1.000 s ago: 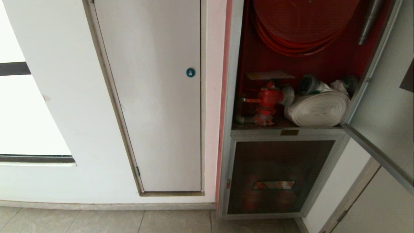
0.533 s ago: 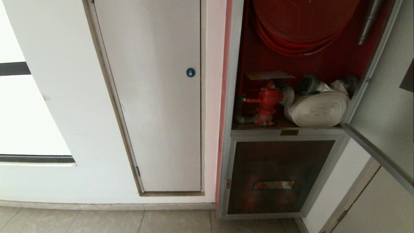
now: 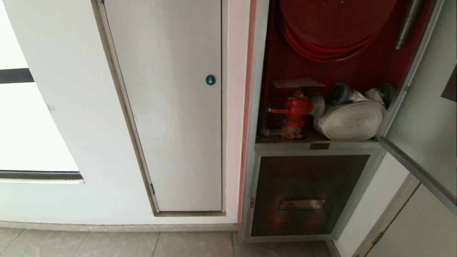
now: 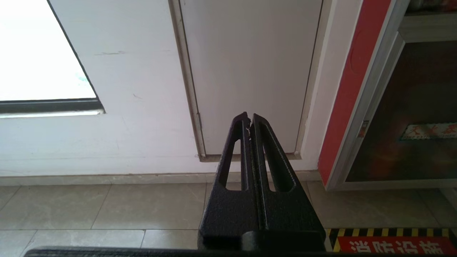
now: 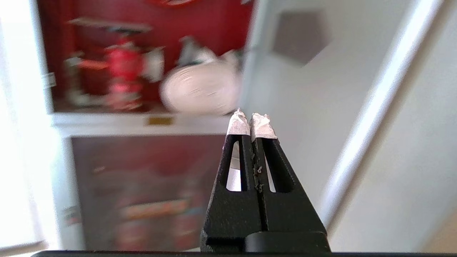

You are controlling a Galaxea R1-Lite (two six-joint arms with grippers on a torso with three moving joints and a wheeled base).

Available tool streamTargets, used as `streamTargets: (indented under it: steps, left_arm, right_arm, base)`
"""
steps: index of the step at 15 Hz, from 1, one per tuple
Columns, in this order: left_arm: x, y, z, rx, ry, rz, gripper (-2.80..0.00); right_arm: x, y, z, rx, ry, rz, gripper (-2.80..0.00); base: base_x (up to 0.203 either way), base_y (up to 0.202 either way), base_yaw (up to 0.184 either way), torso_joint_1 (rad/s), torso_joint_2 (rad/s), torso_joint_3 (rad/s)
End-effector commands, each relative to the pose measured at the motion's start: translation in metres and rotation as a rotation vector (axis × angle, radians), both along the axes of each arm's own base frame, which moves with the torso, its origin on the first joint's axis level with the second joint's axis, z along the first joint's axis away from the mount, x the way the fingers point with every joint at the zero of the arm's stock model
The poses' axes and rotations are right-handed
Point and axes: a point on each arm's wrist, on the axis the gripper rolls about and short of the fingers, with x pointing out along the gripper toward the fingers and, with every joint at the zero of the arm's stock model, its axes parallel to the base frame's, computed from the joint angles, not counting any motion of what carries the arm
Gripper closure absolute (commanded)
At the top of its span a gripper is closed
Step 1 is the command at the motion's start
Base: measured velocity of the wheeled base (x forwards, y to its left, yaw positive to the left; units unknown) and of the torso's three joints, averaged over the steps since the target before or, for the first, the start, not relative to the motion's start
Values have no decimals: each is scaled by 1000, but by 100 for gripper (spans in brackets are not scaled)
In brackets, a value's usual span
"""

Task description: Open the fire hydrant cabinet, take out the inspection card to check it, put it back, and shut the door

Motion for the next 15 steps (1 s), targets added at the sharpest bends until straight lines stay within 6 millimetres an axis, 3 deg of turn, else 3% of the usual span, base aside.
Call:
streamTargets:
  steps: [1, 5, 7, 13, 15]
  left_arm:
    - [0, 0, 0, 0, 1, 0, 0]
    - [0, 0, 0, 0, 1, 0, 0]
    - [0, 0, 0, 0, 2, 0, 0]
    - [0, 0, 0, 0, 1, 1, 0]
    - [0, 0, 0, 0, 1, 0, 0]
  right_arm:
    - [-2, 1, -19, 20, -7, 26, 0]
    - [10, 3, -60, 108, 33, 142, 0]
    - [14, 3, -66, 162, 37, 177, 0]
    - [36, 6, -110, 149, 130, 271, 0]
    - [37, 8, -114, 121, 143, 348, 0]
  base:
    - [0, 0, 0, 0, 0, 0]
    - [0, 0, 0, 0, 0, 0]
    - [0, 0, 0, 0, 0, 0]
    - [0, 0, 0, 0, 0, 0]
    - [0, 0, 0, 0, 0, 0]
